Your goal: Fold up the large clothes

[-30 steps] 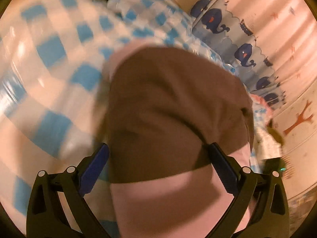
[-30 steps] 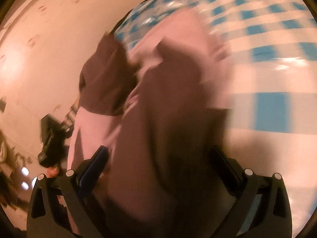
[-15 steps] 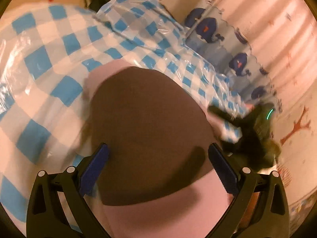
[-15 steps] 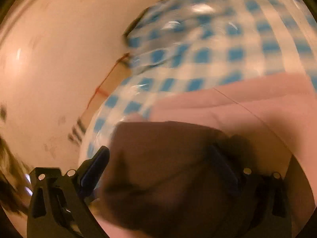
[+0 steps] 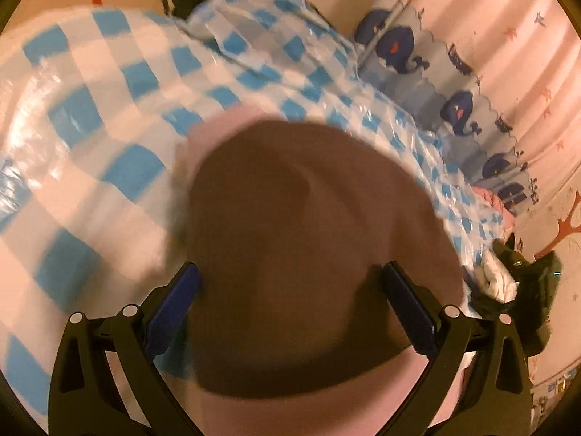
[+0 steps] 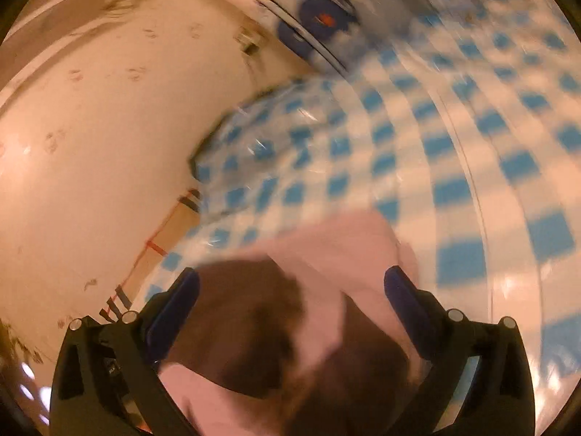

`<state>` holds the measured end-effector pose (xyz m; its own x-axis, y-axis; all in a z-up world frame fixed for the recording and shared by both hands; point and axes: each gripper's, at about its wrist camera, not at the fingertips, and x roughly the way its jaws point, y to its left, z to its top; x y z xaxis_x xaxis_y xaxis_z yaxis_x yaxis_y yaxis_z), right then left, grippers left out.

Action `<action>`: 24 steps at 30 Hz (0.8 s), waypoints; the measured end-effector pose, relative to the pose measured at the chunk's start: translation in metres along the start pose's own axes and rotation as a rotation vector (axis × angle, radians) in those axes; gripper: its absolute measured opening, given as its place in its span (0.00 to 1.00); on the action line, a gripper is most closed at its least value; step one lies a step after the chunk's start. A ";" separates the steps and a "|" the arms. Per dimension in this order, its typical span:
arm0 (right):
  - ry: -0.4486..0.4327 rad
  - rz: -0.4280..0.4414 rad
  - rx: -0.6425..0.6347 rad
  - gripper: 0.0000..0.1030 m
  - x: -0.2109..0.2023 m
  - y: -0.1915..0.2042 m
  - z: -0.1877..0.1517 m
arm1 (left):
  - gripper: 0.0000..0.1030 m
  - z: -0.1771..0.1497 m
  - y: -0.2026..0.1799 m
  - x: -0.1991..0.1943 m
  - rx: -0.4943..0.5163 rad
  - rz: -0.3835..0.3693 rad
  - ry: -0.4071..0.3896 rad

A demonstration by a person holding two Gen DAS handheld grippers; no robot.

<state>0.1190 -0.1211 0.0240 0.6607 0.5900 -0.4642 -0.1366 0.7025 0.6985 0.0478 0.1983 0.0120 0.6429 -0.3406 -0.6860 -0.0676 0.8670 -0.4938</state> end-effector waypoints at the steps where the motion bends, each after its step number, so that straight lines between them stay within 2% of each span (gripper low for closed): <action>1: 0.035 0.001 0.051 0.95 0.017 -0.013 -0.014 | 0.94 0.000 -0.002 0.008 0.005 -0.004 0.007; 2: 0.057 0.011 0.126 0.95 0.033 -0.028 -0.029 | 0.94 0.002 -0.006 0.012 0.030 -0.004 0.004; 4: -0.045 0.086 0.318 0.95 0.029 -0.054 -0.058 | 0.94 0.013 -0.020 0.020 0.125 0.013 0.015; 5: -0.072 0.074 0.329 0.95 0.020 -0.056 -0.064 | 0.94 0.020 -0.024 0.028 0.149 0.015 0.047; 7: -0.050 0.058 0.303 0.95 0.018 -0.052 -0.061 | 0.94 0.023 -0.026 0.031 0.145 0.032 0.073; 9: 0.031 0.082 0.293 0.95 0.024 -0.058 -0.046 | 0.94 0.020 -0.026 0.023 0.137 0.058 0.070; 10: 0.039 0.069 0.266 0.95 0.015 -0.058 -0.037 | 0.94 0.017 -0.026 0.012 0.122 0.067 0.062; 11: 0.008 0.040 0.225 0.95 -0.006 -0.057 -0.030 | 0.94 0.012 -0.026 0.003 0.119 0.063 0.041; 12: -0.067 -0.001 0.128 0.95 -0.031 -0.041 -0.023 | 0.94 0.007 -0.028 -0.002 0.134 0.058 0.020; 13: -0.104 -0.028 0.039 0.95 -0.045 -0.025 -0.020 | 0.94 -0.001 -0.028 0.001 0.144 0.073 0.013; 14: -0.099 -0.071 -0.076 0.95 -0.046 -0.004 -0.017 | 0.94 -0.004 -0.026 0.006 0.130 0.069 0.016; 15: -0.061 -0.117 -0.143 0.95 -0.038 0.009 -0.017 | 0.94 -0.006 -0.022 0.012 0.107 0.061 0.019; 17: 0.062 -0.231 -0.258 0.95 0.007 0.013 -0.033 | 0.94 -0.009 -0.023 0.017 0.105 0.080 0.003; 19: 0.121 -0.182 -0.212 0.95 0.028 -0.013 -0.052 | 0.94 -0.013 -0.028 0.017 0.119 0.113 -0.016; 21: 0.150 -0.124 -0.129 0.95 0.029 -0.030 -0.045 | 0.94 -0.015 -0.030 0.018 0.130 0.132 -0.021; 22: 0.172 -0.130 -0.134 0.95 0.027 -0.028 -0.041 | 0.94 -0.014 -0.031 0.017 0.134 0.134 -0.019; 24: 0.156 -0.177 -0.125 0.95 0.002 -0.019 -0.034 | 0.94 -0.015 -0.031 0.012 0.137 0.138 -0.024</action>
<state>0.0977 -0.1198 -0.0090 0.5618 0.5009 -0.6584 -0.1257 0.8383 0.5305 0.0464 0.1622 0.0113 0.6527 -0.2079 -0.7285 -0.0531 0.9467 -0.3177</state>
